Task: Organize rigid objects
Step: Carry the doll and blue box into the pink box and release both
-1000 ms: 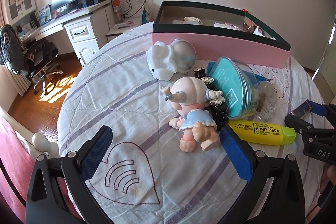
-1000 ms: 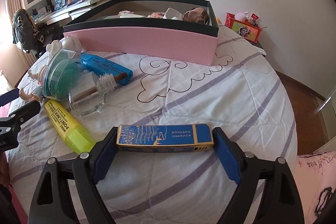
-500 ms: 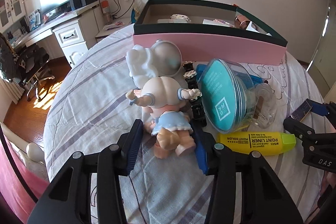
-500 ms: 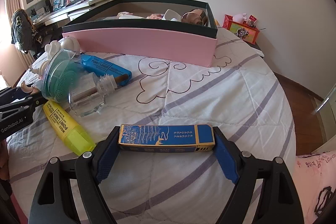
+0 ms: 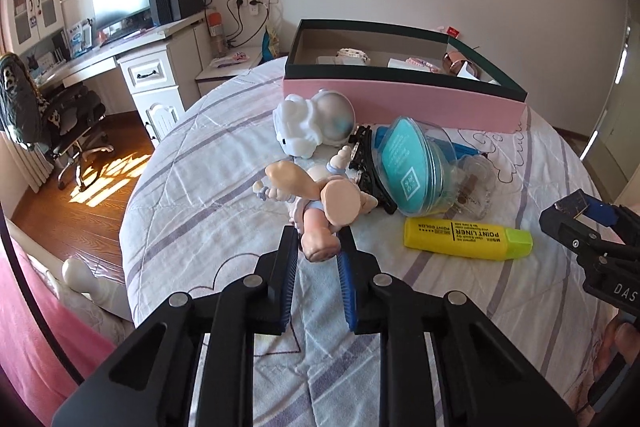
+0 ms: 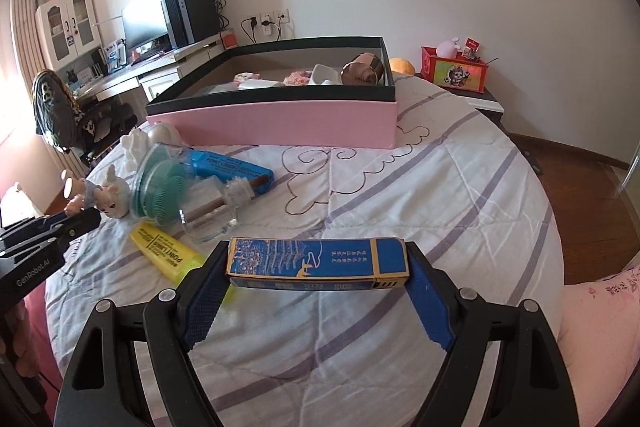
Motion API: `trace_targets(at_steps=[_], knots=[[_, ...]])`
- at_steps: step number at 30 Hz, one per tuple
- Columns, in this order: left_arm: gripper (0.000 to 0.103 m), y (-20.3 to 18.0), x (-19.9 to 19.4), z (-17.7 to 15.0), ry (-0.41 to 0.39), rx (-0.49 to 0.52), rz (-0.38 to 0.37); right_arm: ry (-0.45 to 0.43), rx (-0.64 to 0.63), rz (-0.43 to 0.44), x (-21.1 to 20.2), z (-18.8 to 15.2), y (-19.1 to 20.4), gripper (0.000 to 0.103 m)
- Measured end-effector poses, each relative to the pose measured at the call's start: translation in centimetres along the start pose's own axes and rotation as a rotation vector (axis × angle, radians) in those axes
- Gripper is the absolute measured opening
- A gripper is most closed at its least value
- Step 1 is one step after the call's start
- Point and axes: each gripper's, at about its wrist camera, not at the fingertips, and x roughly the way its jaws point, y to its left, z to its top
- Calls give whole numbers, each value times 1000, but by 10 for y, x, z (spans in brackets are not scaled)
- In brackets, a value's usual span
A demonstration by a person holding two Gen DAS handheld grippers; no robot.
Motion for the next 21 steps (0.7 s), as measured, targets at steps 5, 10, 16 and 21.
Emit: trace_targets(at_steps=[5, 10, 16, 21], knots=[[39, 10, 2, -14, 46, -55, -74, 27, 6, 26, 0, -11, 7, 83], [71, 3, 5, -7, 11, -49, -61, 44, 12, 34, 6, -13, 8, 83], [69, -6, 31, 3, 54, -29, -19, 48, 15, 43, 11, -11, 8, 83], [47, -15, 30, 3, 25, 24, 14, 43, 16, 37, 12, -10, 10, 83]])
